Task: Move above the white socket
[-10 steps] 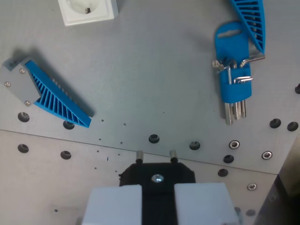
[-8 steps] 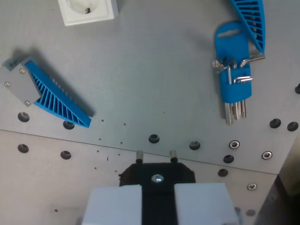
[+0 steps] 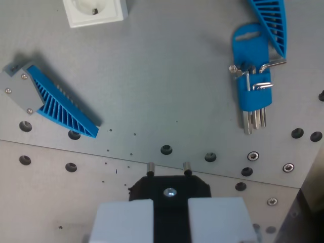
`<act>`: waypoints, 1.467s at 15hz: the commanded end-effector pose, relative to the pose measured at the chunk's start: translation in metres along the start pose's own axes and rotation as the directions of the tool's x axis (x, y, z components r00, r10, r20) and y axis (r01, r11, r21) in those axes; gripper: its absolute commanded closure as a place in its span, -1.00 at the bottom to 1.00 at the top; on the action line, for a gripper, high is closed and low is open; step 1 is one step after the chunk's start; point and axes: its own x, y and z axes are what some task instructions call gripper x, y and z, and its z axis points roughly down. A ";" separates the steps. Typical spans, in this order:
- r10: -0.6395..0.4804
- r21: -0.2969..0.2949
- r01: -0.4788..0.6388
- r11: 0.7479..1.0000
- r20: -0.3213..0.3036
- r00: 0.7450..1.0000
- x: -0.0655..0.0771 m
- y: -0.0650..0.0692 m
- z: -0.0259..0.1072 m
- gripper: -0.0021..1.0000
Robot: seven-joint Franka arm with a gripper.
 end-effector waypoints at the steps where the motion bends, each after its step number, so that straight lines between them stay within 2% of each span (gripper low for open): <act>1: -0.006 0.001 0.006 1.000 -0.003 1.000 0.001 -0.001 0.004 1.00; 11: -0.018 0.003 0.018 1.000 -0.038 0.999 0.008 -0.009 0.025 1.00; 22: -0.037 0.010 0.037 0.999 -0.058 0.998 0.022 -0.026 0.073 1.00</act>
